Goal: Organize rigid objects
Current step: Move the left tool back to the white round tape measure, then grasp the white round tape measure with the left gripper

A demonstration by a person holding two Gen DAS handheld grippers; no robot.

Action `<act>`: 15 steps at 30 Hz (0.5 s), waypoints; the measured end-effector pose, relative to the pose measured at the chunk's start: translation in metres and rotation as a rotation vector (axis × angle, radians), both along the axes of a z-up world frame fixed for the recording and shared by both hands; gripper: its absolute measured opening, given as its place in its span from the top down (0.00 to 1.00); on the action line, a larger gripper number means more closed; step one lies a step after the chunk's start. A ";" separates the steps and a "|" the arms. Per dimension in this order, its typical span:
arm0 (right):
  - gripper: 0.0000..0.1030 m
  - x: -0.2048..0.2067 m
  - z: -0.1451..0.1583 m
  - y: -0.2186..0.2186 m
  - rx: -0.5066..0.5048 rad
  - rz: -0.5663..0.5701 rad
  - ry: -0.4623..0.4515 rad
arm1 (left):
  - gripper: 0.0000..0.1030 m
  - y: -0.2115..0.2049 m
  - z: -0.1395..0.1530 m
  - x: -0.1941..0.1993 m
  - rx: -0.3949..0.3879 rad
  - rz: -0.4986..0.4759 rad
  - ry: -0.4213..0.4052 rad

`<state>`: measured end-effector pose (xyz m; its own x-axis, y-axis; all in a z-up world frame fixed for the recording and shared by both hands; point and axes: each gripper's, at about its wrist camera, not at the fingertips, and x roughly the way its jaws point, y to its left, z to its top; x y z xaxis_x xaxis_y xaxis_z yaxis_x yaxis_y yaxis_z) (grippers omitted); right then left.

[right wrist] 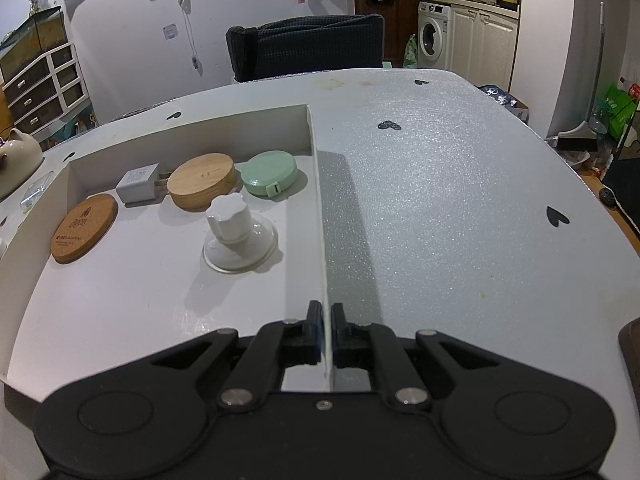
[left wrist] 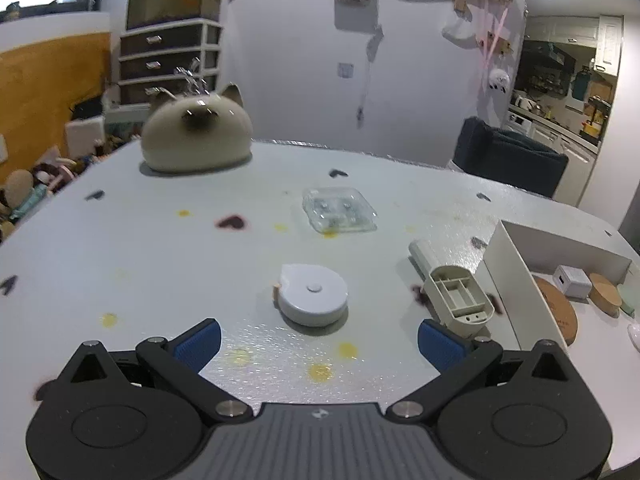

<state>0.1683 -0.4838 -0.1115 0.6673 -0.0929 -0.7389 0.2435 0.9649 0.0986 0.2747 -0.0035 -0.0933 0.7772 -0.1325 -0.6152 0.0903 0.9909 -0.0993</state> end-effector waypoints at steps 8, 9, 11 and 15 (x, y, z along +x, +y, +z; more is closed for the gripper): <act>0.94 0.000 0.001 -0.001 0.002 -0.003 -0.001 | 0.00 -0.001 -0.014 0.027 0.011 -0.022 0.016; 0.94 0.000 0.001 -0.001 0.002 -0.003 -0.001 | 0.00 -0.001 -0.014 0.030 0.019 -0.026 0.012; 0.94 0.000 0.001 -0.001 0.002 -0.003 -0.001 | 0.00 0.001 -0.015 0.035 0.032 -0.027 -0.008; 0.94 0.000 0.001 -0.001 0.002 -0.003 -0.002 | 0.21 0.000 -0.018 0.047 0.082 -0.034 -0.010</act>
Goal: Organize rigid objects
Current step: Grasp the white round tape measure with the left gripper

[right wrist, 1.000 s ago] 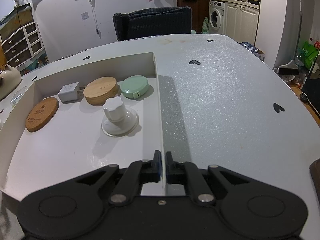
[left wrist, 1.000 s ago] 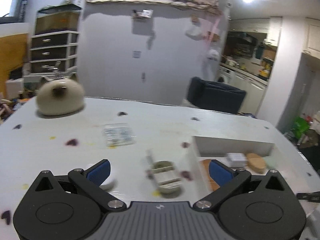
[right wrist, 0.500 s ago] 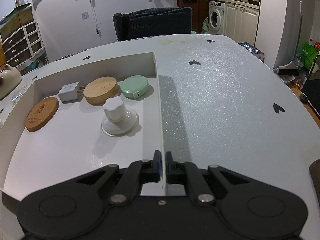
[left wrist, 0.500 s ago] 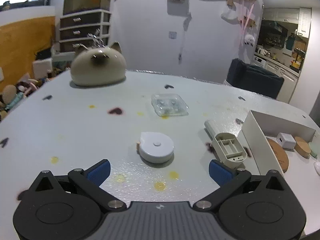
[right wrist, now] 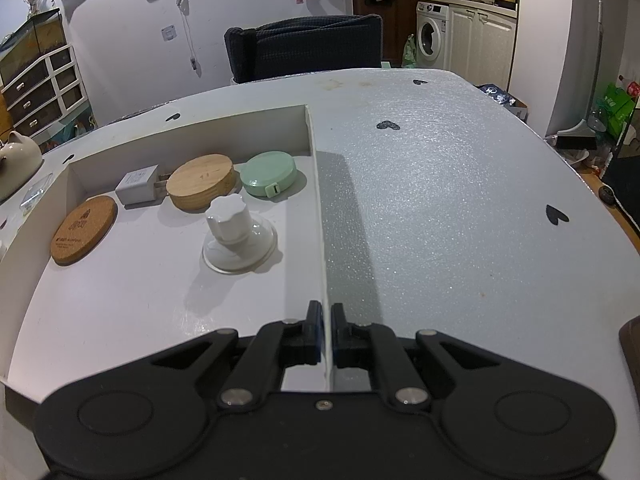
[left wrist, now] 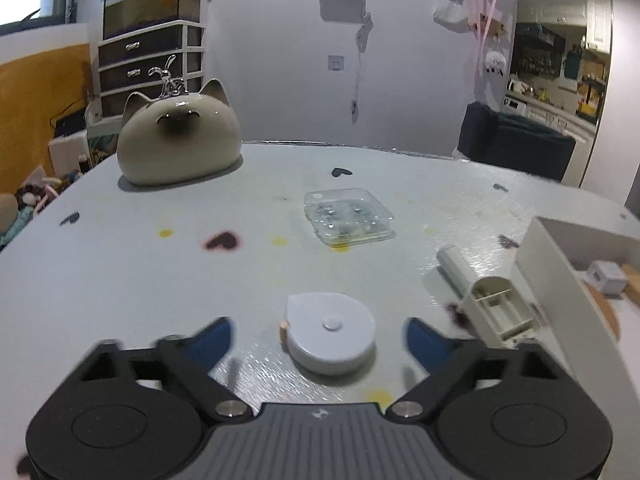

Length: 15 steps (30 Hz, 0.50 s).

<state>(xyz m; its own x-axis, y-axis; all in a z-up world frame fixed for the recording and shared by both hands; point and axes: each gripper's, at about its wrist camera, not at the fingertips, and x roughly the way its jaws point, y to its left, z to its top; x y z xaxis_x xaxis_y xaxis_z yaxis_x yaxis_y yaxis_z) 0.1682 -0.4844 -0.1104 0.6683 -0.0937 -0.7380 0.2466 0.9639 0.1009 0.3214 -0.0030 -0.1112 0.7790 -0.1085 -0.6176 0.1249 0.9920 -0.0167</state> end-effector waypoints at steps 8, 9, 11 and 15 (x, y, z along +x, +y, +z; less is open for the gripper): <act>0.94 0.000 0.000 0.000 0.001 0.000 0.000 | 0.38 -0.002 -0.007 0.009 0.027 -0.050 0.007; 0.94 0.000 0.000 0.000 0.001 -0.001 0.000 | 0.41 -0.003 -0.008 0.008 0.030 -0.058 0.004; 0.94 0.000 0.000 0.000 0.001 0.000 0.000 | 0.46 -0.005 -0.008 0.006 0.042 -0.067 -0.003; 0.94 0.000 0.000 0.000 0.001 -0.001 0.000 | 0.46 -0.005 -0.008 0.003 0.039 -0.070 -0.003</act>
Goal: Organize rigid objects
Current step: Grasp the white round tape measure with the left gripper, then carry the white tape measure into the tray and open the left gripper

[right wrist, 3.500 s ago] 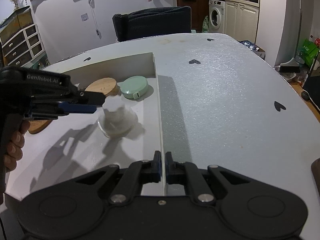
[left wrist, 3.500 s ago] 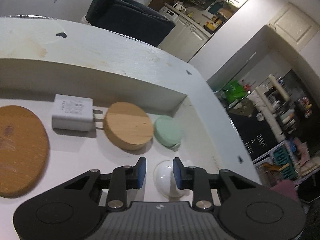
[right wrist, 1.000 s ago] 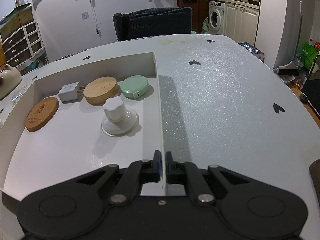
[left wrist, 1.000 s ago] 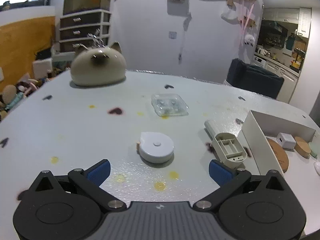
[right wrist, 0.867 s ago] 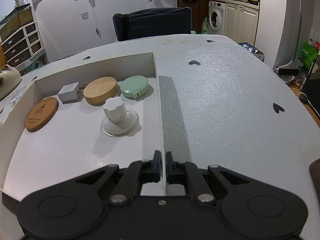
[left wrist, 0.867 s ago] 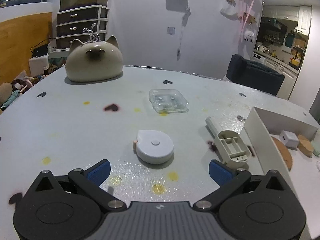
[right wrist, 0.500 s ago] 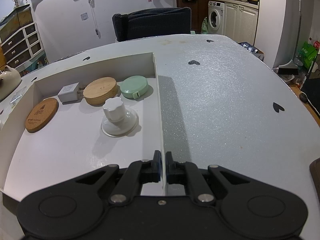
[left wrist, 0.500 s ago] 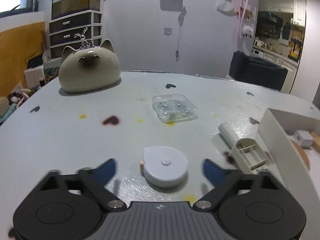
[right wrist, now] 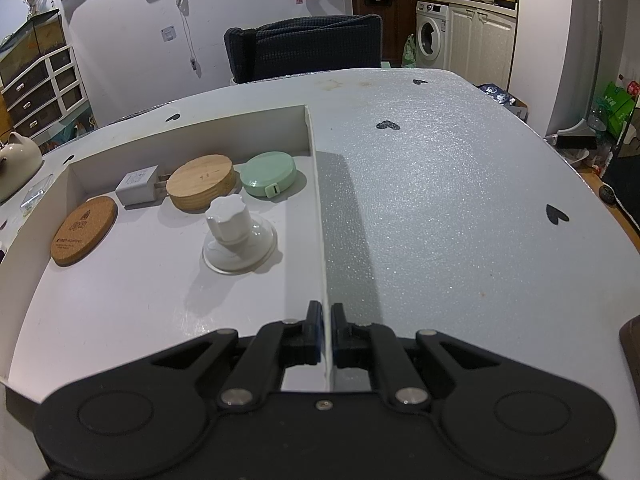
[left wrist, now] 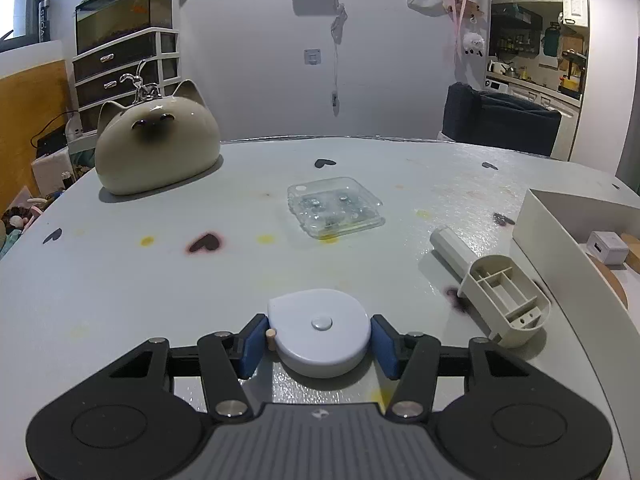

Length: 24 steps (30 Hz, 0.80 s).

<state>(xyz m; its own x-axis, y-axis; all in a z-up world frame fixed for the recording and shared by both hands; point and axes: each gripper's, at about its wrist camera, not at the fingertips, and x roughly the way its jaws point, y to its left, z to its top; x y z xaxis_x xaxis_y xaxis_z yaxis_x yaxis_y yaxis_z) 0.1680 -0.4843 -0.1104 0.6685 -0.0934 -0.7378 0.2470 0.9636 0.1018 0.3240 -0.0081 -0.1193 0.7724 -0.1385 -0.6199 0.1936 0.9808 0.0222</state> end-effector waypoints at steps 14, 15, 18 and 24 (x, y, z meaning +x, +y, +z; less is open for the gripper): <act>0.94 0.000 0.000 0.000 -0.001 -0.003 -0.002 | 0.46 -0.013 0.025 -0.049 -0.081 -0.078 -0.031; 0.94 0.000 0.000 0.000 -0.001 -0.002 -0.001 | 0.46 -0.017 0.029 -0.055 -0.090 -0.097 -0.039; 0.94 0.000 0.000 -0.001 -0.001 0.000 -0.003 | 0.46 -0.030 0.039 -0.069 -0.129 -0.135 -0.069; 0.93 0.000 0.000 0.001 -0.011 0.001 -0.004 | 0.46 -0.068 0.060 -0.090 -0.203 -0.238 -0.109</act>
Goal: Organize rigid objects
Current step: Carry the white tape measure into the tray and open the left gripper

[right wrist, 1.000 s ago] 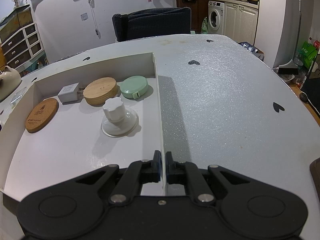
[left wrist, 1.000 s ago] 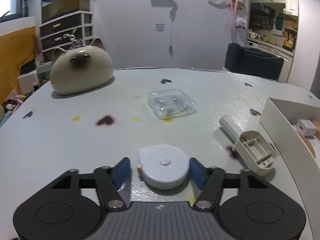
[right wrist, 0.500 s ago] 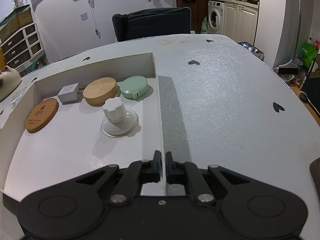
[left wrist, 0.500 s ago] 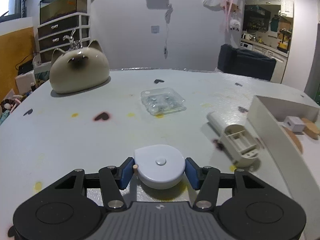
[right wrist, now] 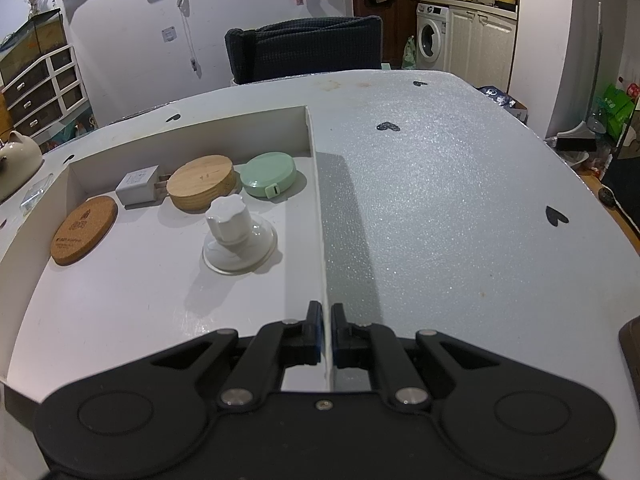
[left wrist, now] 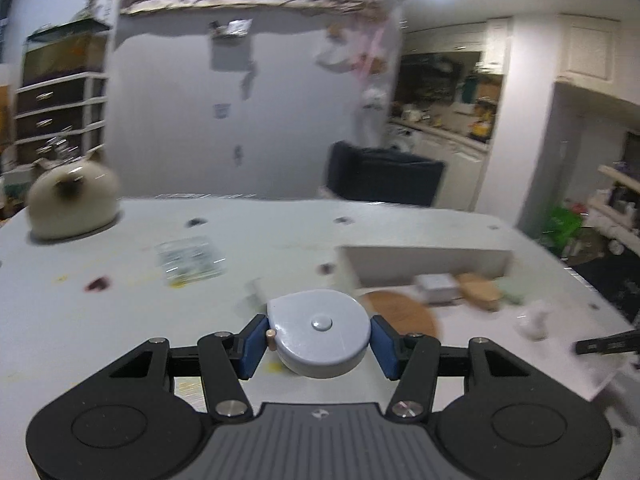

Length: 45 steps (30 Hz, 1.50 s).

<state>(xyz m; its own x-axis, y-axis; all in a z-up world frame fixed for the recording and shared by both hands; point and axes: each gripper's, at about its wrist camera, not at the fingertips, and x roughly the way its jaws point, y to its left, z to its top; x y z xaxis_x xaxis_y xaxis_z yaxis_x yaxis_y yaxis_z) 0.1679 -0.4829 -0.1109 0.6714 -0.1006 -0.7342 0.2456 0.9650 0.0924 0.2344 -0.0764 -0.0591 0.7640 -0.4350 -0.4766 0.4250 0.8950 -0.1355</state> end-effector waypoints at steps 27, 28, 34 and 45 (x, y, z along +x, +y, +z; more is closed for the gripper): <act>0.94 0.002 0.000 0.001 -0.001 -0.006 0.013 | 0.46 -0.199 -0.005 0.035 0.090 -0.411 0.082; 0.94 0.003 0.000 0.000 -0.001 -0.005 0.013 | 0.46 -0.203 -0.008 0.039 0.101 -0.412 0.091; 0.94 0.002 0.000 0.000 -0.001 -0.001 0.013 | 0.46 -0.221 -0.031 0.059 0.177 -0.432 0.164; 0.94 0.005 0.001 0.000 -0.002 0.005 0.028 | 0.46 -0.242 -0.052 0.076 0.237 -0.467 0.239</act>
